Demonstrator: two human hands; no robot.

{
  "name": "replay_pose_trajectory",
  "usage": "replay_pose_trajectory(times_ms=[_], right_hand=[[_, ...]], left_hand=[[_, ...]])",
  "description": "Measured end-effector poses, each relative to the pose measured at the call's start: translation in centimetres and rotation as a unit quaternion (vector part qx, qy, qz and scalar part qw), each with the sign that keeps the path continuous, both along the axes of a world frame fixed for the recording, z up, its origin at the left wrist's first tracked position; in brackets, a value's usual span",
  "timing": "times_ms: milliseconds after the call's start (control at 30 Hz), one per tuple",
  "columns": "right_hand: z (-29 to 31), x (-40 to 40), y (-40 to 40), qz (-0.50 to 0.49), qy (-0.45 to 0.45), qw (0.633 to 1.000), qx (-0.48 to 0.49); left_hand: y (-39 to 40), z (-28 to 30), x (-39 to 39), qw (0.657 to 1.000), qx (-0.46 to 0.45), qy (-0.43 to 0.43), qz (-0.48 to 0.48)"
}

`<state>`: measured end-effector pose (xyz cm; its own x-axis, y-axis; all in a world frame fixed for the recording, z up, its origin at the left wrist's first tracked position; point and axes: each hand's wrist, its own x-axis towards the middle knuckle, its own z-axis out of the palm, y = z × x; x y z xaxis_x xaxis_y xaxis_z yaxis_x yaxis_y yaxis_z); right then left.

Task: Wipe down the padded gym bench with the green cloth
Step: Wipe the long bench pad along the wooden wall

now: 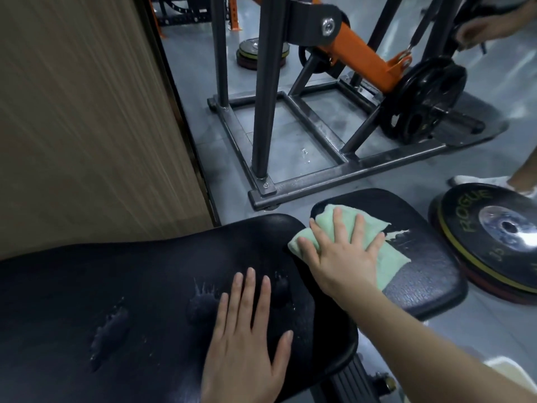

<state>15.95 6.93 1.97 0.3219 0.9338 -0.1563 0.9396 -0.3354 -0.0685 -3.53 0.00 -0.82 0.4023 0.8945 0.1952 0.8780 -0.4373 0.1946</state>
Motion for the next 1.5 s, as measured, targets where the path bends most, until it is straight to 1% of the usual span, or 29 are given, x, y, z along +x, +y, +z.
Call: replay_pose_trajectory(times_ms=[133,267,467,700,867,933,1033,1167,1233,1400,1500], right_hand=[[-0.3,-1.2,3.0,-0.028,-0.005,0.999,-0.015],[-0.4,-2.5,4.3,-0.050,0.047,0.998,-0.016],[-0.7,-3.7,-0.9,0.014,0.083,0.996,0.036],[-1.2,-2.9,3.7,0.070,0.096,0.992,0.031],[-1.6,-2.5,1.4,0.130,0.148,0.978,0.073],[-1.5,-2.3,1.0,0.120,0.160,0.977,0.069],[-1.3,-2.1,3.2,0.083,0.173,0.981,0.037],[-1.0,-2.2,5.4,0.048,0.221,0.974,0.012],[-0.9,-2.5,4.9,0.046,0.219,0.974,0.018],[-0.9,-3.5,2.0,0.033,0.166,0.984,0.052],[-0.7,-3.1,2.7,0.031,0.183,0.982,0.041]], left_hand=[[0.2,-0.2,0.0,1.000,0.010,-0.004,-0.002],[0.2,-0.2,-0.1,1.000,0.016,-0.007,-0.011],[0.1,0.0,-0.1,0.999,0.016,-0.029,-0.008],[0.3,-0.2,-0.1,0.999,0.025,-0.039,-0.014],[0.3,-0.4,-0.1,0.998,0.029,-0.045,-0.015],[0.3,-0.4,-0.1,0.998,0.030,-0.048,-0.013],[0.4,-0.6,0.0,0.998,0.035,-0.048,-0.015],[0.5,-0.3,-0.1,0.998,0.036,-0.043,-0.015],[0.4,-0.3,-0.1,0.998,0.036,-0.039,-0.014],[0.4,-0.5,-0.1,0.998,0.042,-0.048,-0.012],[0.6,-0.8,0.0,0.998,0.043,-0.053,-0.016]])
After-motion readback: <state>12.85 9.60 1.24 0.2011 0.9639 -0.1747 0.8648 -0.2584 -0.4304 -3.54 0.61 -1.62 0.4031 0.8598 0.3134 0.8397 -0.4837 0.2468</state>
